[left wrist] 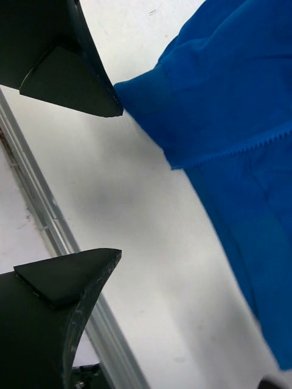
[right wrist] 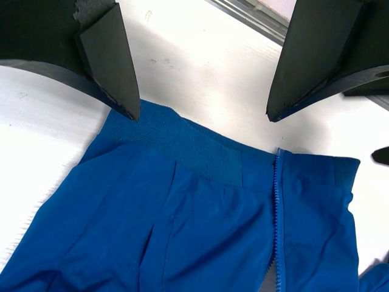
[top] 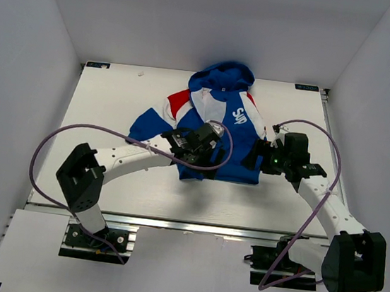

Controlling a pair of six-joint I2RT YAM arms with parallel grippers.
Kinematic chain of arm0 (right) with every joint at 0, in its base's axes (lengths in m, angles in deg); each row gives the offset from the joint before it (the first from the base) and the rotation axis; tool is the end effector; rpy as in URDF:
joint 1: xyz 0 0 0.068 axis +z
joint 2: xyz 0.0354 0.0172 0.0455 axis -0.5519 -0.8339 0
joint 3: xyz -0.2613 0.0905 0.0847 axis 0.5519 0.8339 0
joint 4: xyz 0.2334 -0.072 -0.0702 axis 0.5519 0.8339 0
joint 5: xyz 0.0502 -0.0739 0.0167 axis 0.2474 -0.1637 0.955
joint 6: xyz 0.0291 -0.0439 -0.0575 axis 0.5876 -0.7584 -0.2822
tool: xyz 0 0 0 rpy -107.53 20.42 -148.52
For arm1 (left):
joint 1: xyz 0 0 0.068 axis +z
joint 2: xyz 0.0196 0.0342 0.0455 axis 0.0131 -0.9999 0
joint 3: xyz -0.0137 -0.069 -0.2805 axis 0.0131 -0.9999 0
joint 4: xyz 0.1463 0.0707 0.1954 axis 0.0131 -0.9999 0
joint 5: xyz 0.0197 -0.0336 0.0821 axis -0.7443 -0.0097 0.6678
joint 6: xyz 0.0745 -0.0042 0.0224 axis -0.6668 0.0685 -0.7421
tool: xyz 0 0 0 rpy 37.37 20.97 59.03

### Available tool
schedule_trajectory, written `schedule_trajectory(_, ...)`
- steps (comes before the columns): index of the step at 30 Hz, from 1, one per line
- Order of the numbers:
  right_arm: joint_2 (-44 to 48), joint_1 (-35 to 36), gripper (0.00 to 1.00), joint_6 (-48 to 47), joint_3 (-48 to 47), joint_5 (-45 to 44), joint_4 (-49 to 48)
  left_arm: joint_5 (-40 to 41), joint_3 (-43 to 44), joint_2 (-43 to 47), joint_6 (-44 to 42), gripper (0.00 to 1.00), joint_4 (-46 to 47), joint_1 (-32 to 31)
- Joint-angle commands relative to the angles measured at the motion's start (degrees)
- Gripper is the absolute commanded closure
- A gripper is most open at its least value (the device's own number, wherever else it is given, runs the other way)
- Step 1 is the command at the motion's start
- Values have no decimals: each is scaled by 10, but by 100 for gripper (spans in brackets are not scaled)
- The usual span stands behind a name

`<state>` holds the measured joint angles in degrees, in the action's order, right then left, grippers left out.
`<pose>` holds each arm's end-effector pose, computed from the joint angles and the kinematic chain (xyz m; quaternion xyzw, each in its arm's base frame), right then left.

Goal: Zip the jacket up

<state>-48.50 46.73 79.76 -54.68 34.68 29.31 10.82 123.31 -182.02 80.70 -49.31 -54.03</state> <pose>0.2404 0.0762 0.2364 -0.0350 0.8994 0.2344 0.3672 0.2202 -0.2827 0.2477 0.1978 0.9439 -0.1277 0.2318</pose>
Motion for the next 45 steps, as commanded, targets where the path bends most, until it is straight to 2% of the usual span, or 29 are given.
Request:
schedule_trajectory(1,11,1,11,6,1,2,-14,-2,20,-29,10,5,4,20)
schedule_trajectory(5,12,0,11,4,5,-2,-12,9,35,-75,8,10,-17,25)
schedule_trajectory(7,12,0,11,5,10,-2,-15,53,30,-90,16,11,-15,25)
schedule_trajectory(15,10,0,11,7,18,-3,-16,62,39,-150,40,30,0,27)
schedule_trajectory(20,10,0,11,8,23,-6,-17,97,35,-171,64,34,-13,27)
schedule_trajectory(27,9,0,11,10,27,-13,-14,71,35,-193,68,46,8,27)
schedule_trajectory(28,8,0,11,9,28,-15,-13,71,35,-194,68,50,8,27)
schedule_trajectory(30,8,0,11,9,28,-16,-13,70,36,-198,64,65,8,27)
schedule_trajectory(31,6,0,11,10,28,-16,-13,69,37,-198,62,80,7,28)
schedule_trajectory(32,6,0,11,9,28,-16,-13,69,37,-198,60,88,7,28)
schedule_trajectory(35,2,0,11,7,30,-13,-13,62,38,-187,52,98,7,27)
schedule_trajectory(38,-4,1,11,1,30,-1,-13,54,29,-164,40,95,17,28)
schedule_trajectory(41,-8,0,11,-6,30,13,-12,21,32,-145,17,84,14,32)
schedule_trajectory(45,-2,0,11,-15,27,16,-9,-30,51,-122,-25,34,-20,32)
